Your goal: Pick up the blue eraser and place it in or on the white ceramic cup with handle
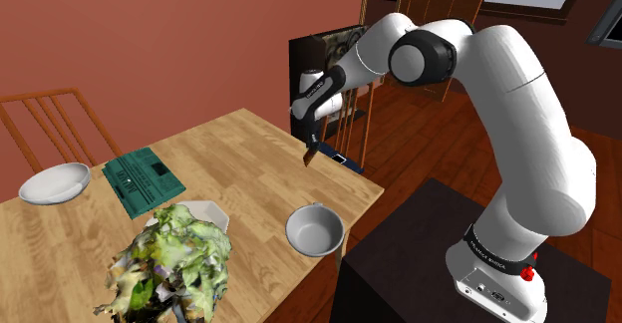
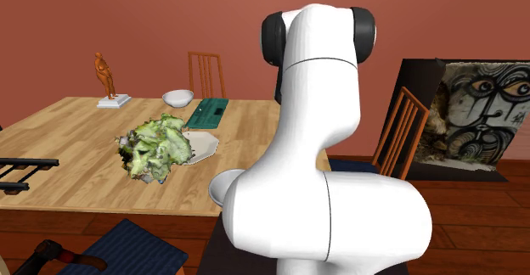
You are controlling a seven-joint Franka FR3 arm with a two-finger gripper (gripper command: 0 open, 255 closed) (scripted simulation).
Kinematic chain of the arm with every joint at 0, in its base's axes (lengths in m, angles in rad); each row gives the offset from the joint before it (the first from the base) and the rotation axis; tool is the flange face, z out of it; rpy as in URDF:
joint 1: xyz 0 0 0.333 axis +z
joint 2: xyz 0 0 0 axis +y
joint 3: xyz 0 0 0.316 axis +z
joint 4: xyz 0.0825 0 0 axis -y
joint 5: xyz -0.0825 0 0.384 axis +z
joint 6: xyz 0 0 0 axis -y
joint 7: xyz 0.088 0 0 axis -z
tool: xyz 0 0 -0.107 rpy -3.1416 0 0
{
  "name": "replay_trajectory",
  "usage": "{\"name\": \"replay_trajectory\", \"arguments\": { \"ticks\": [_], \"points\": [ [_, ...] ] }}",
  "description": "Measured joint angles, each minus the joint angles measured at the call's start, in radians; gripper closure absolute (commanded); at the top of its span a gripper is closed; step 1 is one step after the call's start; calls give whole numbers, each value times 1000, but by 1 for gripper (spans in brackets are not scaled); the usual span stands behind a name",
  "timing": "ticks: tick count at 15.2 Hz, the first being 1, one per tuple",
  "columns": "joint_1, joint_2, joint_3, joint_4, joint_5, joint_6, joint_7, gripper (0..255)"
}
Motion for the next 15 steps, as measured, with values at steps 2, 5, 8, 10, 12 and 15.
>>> {"name": "replay_trajectory", "arguments": {
  "ticks": [2, 5, 8, 10, 12, 15],
  "points": [
    [1, -22, -3, -5, -2, -17, 1, 255],
    [4, -55, -6, -14, -6, -41, 2, 255],
    [8, -79, -9, -13, -9, -66, 7, 255],
    [9, -99, -11, -18, -11, -81, 7, 255],
    [10, -118, -13, -20, -14, -98, 8, 255],
    [27, -167, -14, -86, -18, -81, 23, 255]
  ]
}}
